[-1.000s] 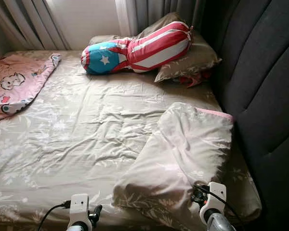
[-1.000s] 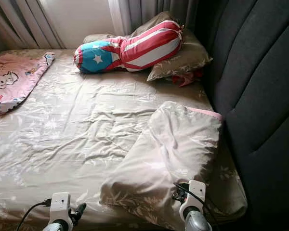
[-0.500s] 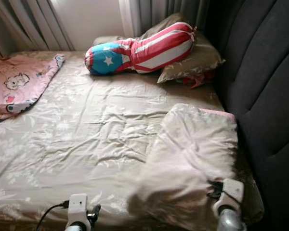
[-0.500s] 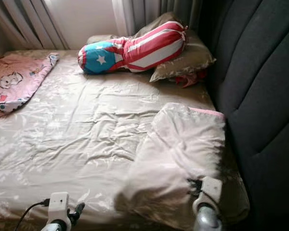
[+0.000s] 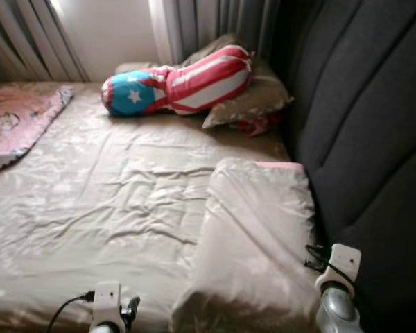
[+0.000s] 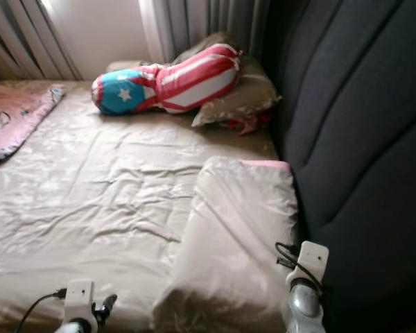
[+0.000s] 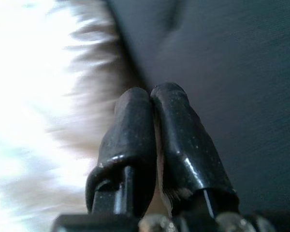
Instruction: Clean up the room
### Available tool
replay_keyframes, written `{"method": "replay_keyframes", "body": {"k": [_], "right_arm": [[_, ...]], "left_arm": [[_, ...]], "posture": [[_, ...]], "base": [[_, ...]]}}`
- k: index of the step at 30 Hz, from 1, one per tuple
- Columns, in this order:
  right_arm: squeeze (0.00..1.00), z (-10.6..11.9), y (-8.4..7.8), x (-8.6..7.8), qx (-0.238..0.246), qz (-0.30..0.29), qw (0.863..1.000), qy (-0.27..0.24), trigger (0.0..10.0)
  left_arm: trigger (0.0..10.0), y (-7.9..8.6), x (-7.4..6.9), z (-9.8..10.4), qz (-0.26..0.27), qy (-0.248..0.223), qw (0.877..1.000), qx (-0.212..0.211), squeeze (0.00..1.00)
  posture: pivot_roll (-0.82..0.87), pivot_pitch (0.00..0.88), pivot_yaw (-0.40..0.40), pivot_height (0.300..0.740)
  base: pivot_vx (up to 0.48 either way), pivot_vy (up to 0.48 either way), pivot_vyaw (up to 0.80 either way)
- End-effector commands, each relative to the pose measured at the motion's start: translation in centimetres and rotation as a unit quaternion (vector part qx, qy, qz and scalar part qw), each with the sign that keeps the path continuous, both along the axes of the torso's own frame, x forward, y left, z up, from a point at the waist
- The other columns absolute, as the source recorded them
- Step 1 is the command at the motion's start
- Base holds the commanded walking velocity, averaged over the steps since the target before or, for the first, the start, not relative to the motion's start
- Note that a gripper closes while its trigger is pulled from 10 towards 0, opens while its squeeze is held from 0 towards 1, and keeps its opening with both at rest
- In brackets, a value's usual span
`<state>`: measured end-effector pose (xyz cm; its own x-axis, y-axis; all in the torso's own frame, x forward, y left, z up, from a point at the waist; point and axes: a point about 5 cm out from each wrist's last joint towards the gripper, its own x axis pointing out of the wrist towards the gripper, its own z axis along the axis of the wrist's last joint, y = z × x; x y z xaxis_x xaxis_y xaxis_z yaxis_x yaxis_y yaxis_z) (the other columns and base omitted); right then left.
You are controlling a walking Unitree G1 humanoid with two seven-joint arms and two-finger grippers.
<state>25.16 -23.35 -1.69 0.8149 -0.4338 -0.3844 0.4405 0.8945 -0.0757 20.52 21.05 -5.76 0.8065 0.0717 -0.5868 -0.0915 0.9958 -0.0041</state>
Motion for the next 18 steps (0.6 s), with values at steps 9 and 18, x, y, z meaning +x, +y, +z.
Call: {"method": "replay_keyframes", "body": {"k": [9,18], "right_arm": [[0.0,-0.1,0.7,0.3,0.035,0.029,0.999,-0.005,10.0],[0.0,-0.3,3.7,0.7,0.096,0.112,0.989,-0.027,10.0]], "left_arm": [[10.0,-0.1,-0.5,-0.4,-0.001,0.011,1.0,-0.003,0.0],[10.0,-0.1,-0.5,-0.4,-0.001,0.011,1.0,-0.004,0.0]], "posture": [[-0.01,0.037,-0.033,0.74],[-0.01,0.04,-0.034,0.74]], "base": [[0.0,0.0,0.0],[0.0,0.0,0.0]]}}
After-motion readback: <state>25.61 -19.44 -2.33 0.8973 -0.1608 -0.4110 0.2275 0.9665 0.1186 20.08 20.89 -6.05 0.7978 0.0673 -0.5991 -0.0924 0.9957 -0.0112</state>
